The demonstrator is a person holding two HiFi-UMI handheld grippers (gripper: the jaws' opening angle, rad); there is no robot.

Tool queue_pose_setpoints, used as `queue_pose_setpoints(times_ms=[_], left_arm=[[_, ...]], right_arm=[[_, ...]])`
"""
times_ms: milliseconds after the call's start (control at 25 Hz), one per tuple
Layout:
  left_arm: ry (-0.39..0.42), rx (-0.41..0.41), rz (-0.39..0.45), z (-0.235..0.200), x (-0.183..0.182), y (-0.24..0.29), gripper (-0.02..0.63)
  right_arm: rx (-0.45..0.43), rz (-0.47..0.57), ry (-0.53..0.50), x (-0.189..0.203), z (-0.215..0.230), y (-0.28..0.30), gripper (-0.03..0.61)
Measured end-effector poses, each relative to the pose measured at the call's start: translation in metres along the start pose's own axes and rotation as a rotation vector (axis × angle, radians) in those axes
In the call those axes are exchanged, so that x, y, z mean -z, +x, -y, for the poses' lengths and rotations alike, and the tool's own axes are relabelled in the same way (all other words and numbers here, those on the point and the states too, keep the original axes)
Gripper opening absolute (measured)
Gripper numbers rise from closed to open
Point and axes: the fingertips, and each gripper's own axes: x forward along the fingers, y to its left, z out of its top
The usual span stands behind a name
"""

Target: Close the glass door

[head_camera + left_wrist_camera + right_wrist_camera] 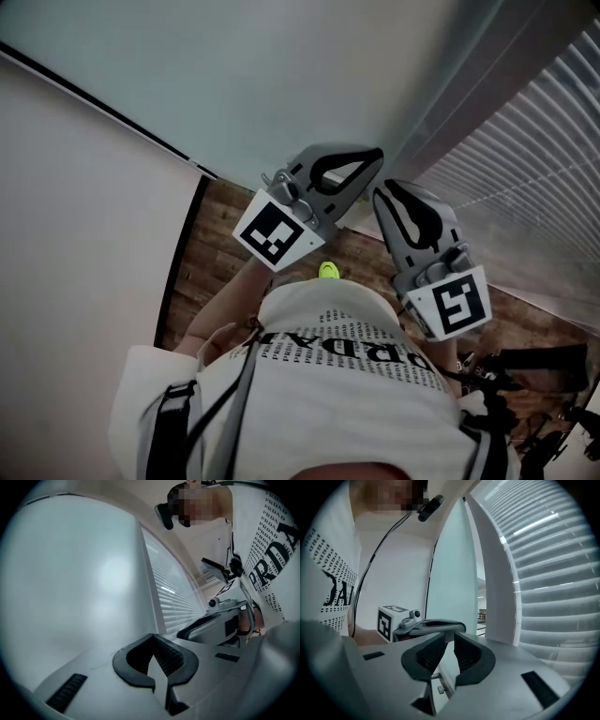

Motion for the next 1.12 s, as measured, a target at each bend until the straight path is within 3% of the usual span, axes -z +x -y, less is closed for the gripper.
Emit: queue_pose_setpoints(times_ms=[200, 800, 1120], left_arm=[[-0.003, -0.016, 0.008, -0.014, 0.001, 0.013, -0.002], [0.007, -0.040, -0.008, -0.028, 0.003, 0.024, -0.002], [0.025, -0.036, 0.001, -0.030, -0.002, 0.022, -0.002]], right_arm=[[0.012, -0.025, -0.033, 0.001, -0.006, 0.003, -0.002], [0.054, -0.022, -0.029, -0.003, 0.007, 0.009, -0.003], [0.028, 0.007, -0.030, -0.011, 0.003, 0.013, -0.003]])
